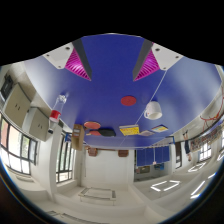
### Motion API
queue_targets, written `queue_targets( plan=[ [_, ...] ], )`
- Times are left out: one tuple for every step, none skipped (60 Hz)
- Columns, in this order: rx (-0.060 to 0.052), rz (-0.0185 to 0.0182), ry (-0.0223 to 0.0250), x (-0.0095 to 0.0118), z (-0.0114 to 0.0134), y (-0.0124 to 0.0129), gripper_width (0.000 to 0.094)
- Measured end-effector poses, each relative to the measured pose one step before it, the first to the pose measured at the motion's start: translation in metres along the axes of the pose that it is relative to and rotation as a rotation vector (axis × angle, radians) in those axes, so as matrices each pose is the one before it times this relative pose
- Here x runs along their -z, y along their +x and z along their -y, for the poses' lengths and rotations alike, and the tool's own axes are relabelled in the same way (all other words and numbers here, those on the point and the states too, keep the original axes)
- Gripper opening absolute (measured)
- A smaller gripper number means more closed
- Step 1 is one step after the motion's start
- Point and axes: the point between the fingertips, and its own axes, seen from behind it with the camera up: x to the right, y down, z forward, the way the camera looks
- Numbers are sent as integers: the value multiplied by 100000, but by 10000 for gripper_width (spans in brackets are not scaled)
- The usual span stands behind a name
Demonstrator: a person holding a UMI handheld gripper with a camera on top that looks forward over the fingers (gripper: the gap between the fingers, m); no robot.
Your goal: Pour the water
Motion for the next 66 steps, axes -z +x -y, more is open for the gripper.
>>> queue_targets(
  plan=[
    [-656, -298, -375, -765, -415, 1420, 845],
    [-681, -448, -271, -848, -321, 1500, 845],
    [-772, -593, -242, -848, -271, 1502, 845],
    [-737, -685, -320, -899, -201, 1533, 844],
    [-577, -881, -463, 1328, -907, 709, 846],
    [-277, -633, -81, -2192, 160, 1460, 846],
    [-109, -563, -55, -738, -30, 1337, 844],
    [-108, -590, -24, -758, -18, 1297, 843],
    [-237, -502, -172, -793, 9, 1236, 842],
    [-205, -601, -269, -772, 35, 1244, 834],
    [-95, -563, 1, -813, 124, 1209, 837],
    [41, -347, 477, -778, 280, 1125, 837],
    [58, -256, 781, 292, 116, 1070, 840],
    [63, -112, 1097, -1265, 424, 1009, 838],
    [-71, -201, 1112, -783, 449, 998, 839],
    [-137, -404, 906, -762, 373, 966, 839],
    [-217, -603, 628, -811, 383, 955, 838],
    [-383, -689, 441, -853, 348, 992, 840],
    [-458, -655, 479, -739, 362, 899, 836],
    [-518, -526, 757, -856, 451, 860, 838],
    [-525, -441, 1026, -840, 522, 788, 837],
    [-433, -405, 1183, -781, 543, 725, 839],
    [-394, -317, 1114, 117, 806, 1067, 836],
    [-243, -430, 1050, -1602, 312, 22, 839],
    [-125, -184, 1001, -859, 421, 528, 837],
    [-8, -81, 1009, -872, 450, 490, 836],
    [60, -105, 1047, -850, 443, 426, 839],
    [60, -174, 1045, -808, 415, 443, 836],
    [7, -233, 990, -824, 389, 395, 838],
    [-116, -400, 788, -203, 541, 373, 840],
    [-40, -385, 754, -1565, 130, -3, 837],
    [-120, -328, 605, -752, 239, 315, 837],
    [-217, -273, 676, -741, 268, 264, 837],
    [-282, -179, 738, -710, 261, 220, 838],
    [-315, -98, 746, -632, 278, 174, 836],
    [-309, -65, 698, -637, 246, 140, 835],
    [-328, -76, 741, -464, 295, 130, 829],
    [-412, 1, 703, -661, 259, -28, 819],
    [-391, 276, 669, -453, 194, -42, 816],
    [-279, 267, 679, -456, 131, -8, 800],
    [-173, 239, 674, -438, 176, -9, 786],
    [76, 251, 657, -426, 106, -27, 772],
    [277, 347, 630, -431, 66, -99, 751],
    [499, 157, 425, -329, 17, -38, 722],
    [622, -125, 282, -301, -43, -6, 692],
    [532, -582, 380, -263, -43, 24, 642],
    [493, -559, 385, -275, 11, 15, 586],
    [440, 263, 800, -40, 160, -8, 543],
    [246, -198, 1437, -101, 294, 54, 510],
    [212, -338, 1086, -38, 200, 62, 508],
    [356, -621, 627, -23, 88, 107, 498],
    [423, -502, 834, -44, 144, 73, 481],
    [93, -329, 1047, 45, -332, -254, 473],
    [166, -485, 783, -57, 56, 0, 453],
    [81, -619, 372, 35, 25, 3, 439],
    [-138, -556, 283, 67, 55, 21, 415],
    [-309, -282, 68, 44, 22, 4, 403],
    [-317, -235, -63, 23, 1, 2, 386],
    [-48, -308, 60, 4, 21, 42, 385],
    [13, -154, -202, 12, -43, 6, 377],
    [117, 52, 130, -31, -42, -8, 346],
    [-74, -379, 129, 124, -100, -210, 347],
    [-54, -203, 6, 44, 31, 38, 330],
    [-70, -512, -98, 99, 1, 74, 320],
    [-227, -948, 604, 78, 215, 141, 317],
    [172, -719, -242, 126, -9, 72, 317]
  ],
)
